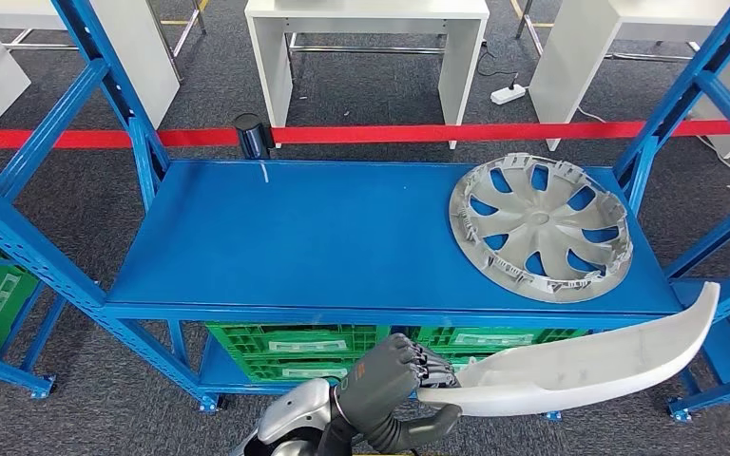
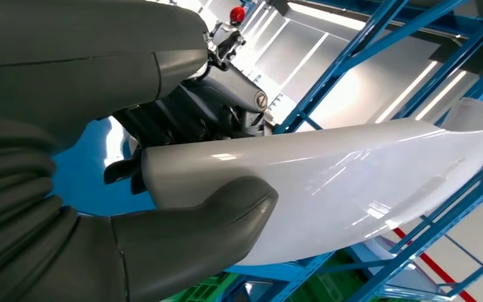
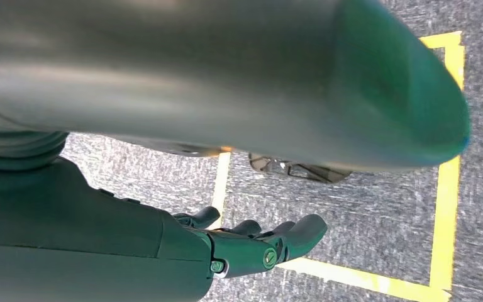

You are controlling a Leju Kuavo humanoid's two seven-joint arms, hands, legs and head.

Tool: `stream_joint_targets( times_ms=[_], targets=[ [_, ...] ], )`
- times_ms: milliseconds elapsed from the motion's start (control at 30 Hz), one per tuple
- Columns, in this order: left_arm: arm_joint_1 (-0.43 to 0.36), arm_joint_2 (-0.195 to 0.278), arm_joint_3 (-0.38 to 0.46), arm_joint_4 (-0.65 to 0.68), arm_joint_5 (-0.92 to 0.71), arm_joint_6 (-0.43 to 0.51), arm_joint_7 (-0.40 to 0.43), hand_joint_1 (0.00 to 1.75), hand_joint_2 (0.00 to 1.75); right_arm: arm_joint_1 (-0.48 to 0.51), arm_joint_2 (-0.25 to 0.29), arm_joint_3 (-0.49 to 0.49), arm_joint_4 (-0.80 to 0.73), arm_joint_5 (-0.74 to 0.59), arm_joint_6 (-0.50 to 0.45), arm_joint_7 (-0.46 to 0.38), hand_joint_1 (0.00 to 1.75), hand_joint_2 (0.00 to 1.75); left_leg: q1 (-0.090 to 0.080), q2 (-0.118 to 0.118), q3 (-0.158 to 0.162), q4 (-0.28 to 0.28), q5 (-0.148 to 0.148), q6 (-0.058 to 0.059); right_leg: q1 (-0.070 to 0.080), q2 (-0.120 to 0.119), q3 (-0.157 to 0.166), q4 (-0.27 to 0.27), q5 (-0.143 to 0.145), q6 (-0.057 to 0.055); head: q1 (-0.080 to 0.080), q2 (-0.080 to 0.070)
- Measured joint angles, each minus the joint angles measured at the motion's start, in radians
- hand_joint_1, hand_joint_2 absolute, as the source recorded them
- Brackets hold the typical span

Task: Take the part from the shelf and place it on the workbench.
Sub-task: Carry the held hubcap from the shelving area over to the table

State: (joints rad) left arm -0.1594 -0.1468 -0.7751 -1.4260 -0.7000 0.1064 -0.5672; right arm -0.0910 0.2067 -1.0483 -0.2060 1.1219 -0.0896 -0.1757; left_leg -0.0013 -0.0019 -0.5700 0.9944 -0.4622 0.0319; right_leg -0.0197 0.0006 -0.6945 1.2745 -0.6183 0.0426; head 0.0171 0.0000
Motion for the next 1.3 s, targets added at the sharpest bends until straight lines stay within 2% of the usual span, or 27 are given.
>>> stream_joint_targets(
  times_ms=[33,67,167,200,233,333,367,400,467,500,533,567,600,667,700,733,833,867,933,1000,1033,1067,1100,1133,1200,1233,1300],
  targets=[
    [0.0,0.0,0.0,0.0,0.0,0.0,0.001,1.75,1.75,0.001,0.0,0.0,0.0,0.0,0.0,0.001,0.0,0.0,0.0,0.0,0.0,0.002,-0.002,-0.001,-0.001,0.0,-0.012,0.022,0.003,0.001,0.0,0.0],
    [0.0,0.0,0.0,0.0,0.0,0.0,0.001,1.75,1.75,0.001,0.0,0.0,0.0,0.0,0.0,0.002,0.0,0.0,0.001,-0.001,0.0,0.005,-0.003,-0.004,-0.002,0.0,-0.003,0.002,0.025,0.001,0.001,0.0],
    [0.0,0.0,0.0,0.0,0.0,0.0,0.002,1.75,1.75,-0.002,-0.001,0.0,0.0,0.0,0.0,0.002,0.0,0.0,0.004,-0.004,-0.002,0.021,-0.011,-0.019,-0.005,0.001,0.092,-0.183,0.113,-0.001,0.003,0.0],
    [0.0,0.001,-0.001,0.0,0.0,0.0,0.002,1.75,1.75,-0.002,-0.001,0.0,0.0,0.0,0.0,0.002,0.0,0.0,0.002,-0.005,-0.003,0.026,-0.014,-0.026,-0.004,0.004,0.111,-0.22,0.125,-0.006,0.004,0.0],
    [0.0,0.001,-0.001,0.0,0.0,0.0,0.002,1.75,1.75,-0.002,-0.001,0.0,0.0,-0.001,0.0,0.001,0.0,0.0,0.001,-0.006,-0.004,0.03,-0.016,-0.033,-0.003,0.006,0.117,-0.232,0.124,-0.013,0.004,0.0],
    [0.0,0.002,-0.002,-0.002,0.0,0.0,0.003,1.75,1.75,-0.002,-0.001,0.0,0.0,-0.003,0.0,-0.003,0.0,0.0,0.001,-0.007,-0.009,0.038,-0.023,-0.052,-0.003,0.007,0.111,-0.234,0.125,-0.037,0.0,0.0],
    [0.0,0.003,-0.003,-0.003,0.0,0.0,0.003,1.75,1.75,-0.002,-0.001,0.0,0.0,-0.002,0.0,-0.004,0.0,0.0,0.002,-0.006,-0.016,0.056,-0.04,-0.058,-0.004,0.006,0.109,-0.236,0.128,-0.044,-0.003,0.0],
    [0.0,0.004,-0.003,-0.003,0.001,0.0,0.004,1.75,1.75,-0.002,-0.001,0.0,0.0,-0.002,0.0,-0.005,0.0,0.0,0.004,-0.005,-0.031,0.095,-0.071,-0.064,-0.005,0.004,0.106,-0.238,0.131,-0.05,-0.006,0.0],
    [0.001,0.006,-0.004,-0.003,0.005,0.0,0.004,1.75,1.75,-0.001,-0.001,0.0,0.0,-0.002,-0.001,-0.006,0.0,0.0,0.006,-0.004,-0.077,0.219,-0.149,-0.071,-0.003,0.001,0.098,-0.238,0.137,-0.058,-0.011,0.0],
    [0.003,0.007,-0.005,-0.003,0.007,0.0,0.004,1.75,1.75,-0.001,-0.001,0.0,0.0,-0.002,-0.001,-0.006,0.0,0.0,0.006,-0.004,-0.096,0.276,-0.175,-0.072,-0.001,0.0,0.092,-0.238,0.14,-0.059,-0.012,0.0],
    [0.004,0.008,-0.005,-0.003,0.008,-0.001,0.003,1.75,1.75,-0.001,-0.001,0.0,0.0,-0.003,-0.001,-0.005,0.0,0.0,0.006,-0.004,-0.101,0.306,-0.184,-0.072,0.0,-0.001,0.087,-0.238,0.144,-0.06,-0.012,0.0],
    [0.005,0.01,-0.005,-0.003,0.009,-0.001,0.002,1.75,1.75,0.0,-0.001,0.0,0.0,-0.003,-0.001,-0.005,0.0,0.0,0.006,-0.004,-0.088,0.297,-0.173,-0.07,0.001,-0.001,0.082,-0.237,0.148,-0.06,-0.013,0.0],
    [0.006,0.01,-0.006,-0.003,0.009,-0.002,0.001,1.75,1.75,0.0,-0.001,0.0,0.0,-0.003,0.0,-0.005,0.0,0.0,0.005,-0.004,-0.054,0.249,-0.147,-0.065,0.003,-0.001,0.079,-0.237,0.152,-0.059,-0.014,0.0],
    [0.006,0.01,-0.006,-0.004,0.009,-0.002,0.001,1.75,1.75,0.0,-0.001,0.0,0.0,-0.003,0.0,-0.005,0.0,0.0,0.001,-0.004,0.037,0.102,-0.098,-0.052,0.005,0.0,0.075,-0.237,0.159,-0.054,-0.014,0.0],
    [0.006,0.01,-0.006,-0.005,0.01,-0.002,0.001,1.75,1.75,0.0,0.0,0.0,0.0,-0.003,-0.001,-0.005,0.0,0.0,-0.002,-0.003,0.068,0.049,-0.084,-0.048,0.006,0.0,0.074,-0.238,0.163,-0.05,-0.014,0.0],
    [0.005,0.01,-0.007,-0.006,0.01,-0.002,0.001,1.75,1.75,0.0,0.0,0.0,0.0,-0.003,-0.001,-0.005,0.0,0.0,-0.006,-0.003,0.083,0.02,-0.08,-0.043,0.005,0.0,0.073,-0.239,0.167,-0.044,-0.015,0.0],
    [0.006,0.01,-0.007,-0.007,0.01,-0.002,0.0,1.75,1.75,-0.001,0.0,0.0,0.0,-0.003,0.0,-0.005,0.0,0.0,-0.008,-0.001,0.075,0.002,-0.067,-0.029,0.004,-0.001,0.072,-0.243,0.177,-0.024,-0.016,0.0],
    [0.005,0.009,-0.007,-0.007,0.01,-0.002,0.0,1.75,1.75,-0.001,0.0,0.0,0.0,-0.003,0.0,-0.005,0.0,0.0,-0.005,0.0,0.073,-0.003,-0.059,-0.022,0.005,0.0,0.066,-0.233,0.165,-0.019,-0.014,0.0],
    [0.005,0.008,-0.007,-0.007,0.011,-0.003,-0.001,1.75,1.75,0.0,0.0,0.0,0.0,-0.003,0.001,-0.005,0.0,0.0,-0.001,0.004,0.063,-0.009,-0.043,-0.011,0.004,0.001,0.035,-0.154,0.097,-0.012,-0.008,0.0],
    [0.006,0.008,-0.008,-0.006,0.015,-0.007,-0.004,1.75,1.75,0.0,0.0,0.0,0.0,-0.004,0.001,-0.004,0.0,0.0,-0.001,0.006,0.045,-0.005,-0.032,-0.007,0.003,0.001,-0.007,-0.031,0.022,-0.005,-0.003,0.0],
    [0.006,0.009,-0.008,-0.005,0.018,-0.01,-0.006,1.75,1.75,0.0,0.0,0.0,0.0,-0.006,0.001,-0.004,0.0,0.0,-0.001,0.008,0.036,-0.001,-0.029,-0.007,0.003,0.001,-0.015,0.008,0.007,-0.002,-0.002,0.0],
    [0.006,0.009,-0.008,-0.003,0.021,-0.013,-0.008,1.75,1.75,0.001,-0.001,0.0,0.0,-0.007,0.001,-0.004,0.0,0.0,-0.001,0.008,0.027,0.005,-0.026,-0.008,0.002,0.001,-0.006,0.012,0.012,-0.001,-0.001,0.0],
    [0.006,0.009,-0.008,-0.001,0.023,-0.016,-0.011,1.75,1.75,0.001,-0.001,0.0,0.0,-0.009,0.001,-0.004,0.0,0.0,0.0,0.008,0.019,0.011,-0.025,-0.009,0.001,0.001,0.023,-0.021,0.032,0.001,-0.001,0.0],
    [0.005,0.009,-0.009,0.0,0.025,-0.018,-0.013,1.75,1.75,0.001,-0.002,0.0,0.0,-0.01,0.0,-0.004,0.0,0.0,0.001,0.008,0.012,0.019,-0.025,-0.012,0.0,0.0,0.068,-0.087,0.058,0.001,0.0,0.0],
    [0.003,0.008,-0.011,0.0,0.028,-0.024,-0.016,1.75,1.75,0.0,-0.002,0.0,0.0,-0.01,0.001,-0.004,0.0,0.0,0.0,0.007,0.0,0.032,-0.024,-0.02,0.003,0.002,0.14,-0.199,0.088,-0.006,0.001,0.0],
    [0.002,0.008,-0.013,0.001,0.031,-0.026,-0.018,1.75,1.75,0.0,-0.002,0.0,0.0,-0.01,0.001,-0.005,0.0,0.0,-0.001,0.007,-0.003,0.036,-0.023,-0.026,0.005,0.003,0.156,-0.228,0.09,-0.013,0.001,0.0],
    [0.0,0.008,-0.015,0.001,0.037,-0.031,-0.019,1.75,1.75,0.0,-0.002,0.0,0.0,-0.011,0.001,-0.006,0.0,0.0,-0.002,0.005,-0.006,0.038,-0.018,-0.039,0.007,0.005,0.151,-0.233,0.093,-0.03,0.0,0.0]
  ],
)
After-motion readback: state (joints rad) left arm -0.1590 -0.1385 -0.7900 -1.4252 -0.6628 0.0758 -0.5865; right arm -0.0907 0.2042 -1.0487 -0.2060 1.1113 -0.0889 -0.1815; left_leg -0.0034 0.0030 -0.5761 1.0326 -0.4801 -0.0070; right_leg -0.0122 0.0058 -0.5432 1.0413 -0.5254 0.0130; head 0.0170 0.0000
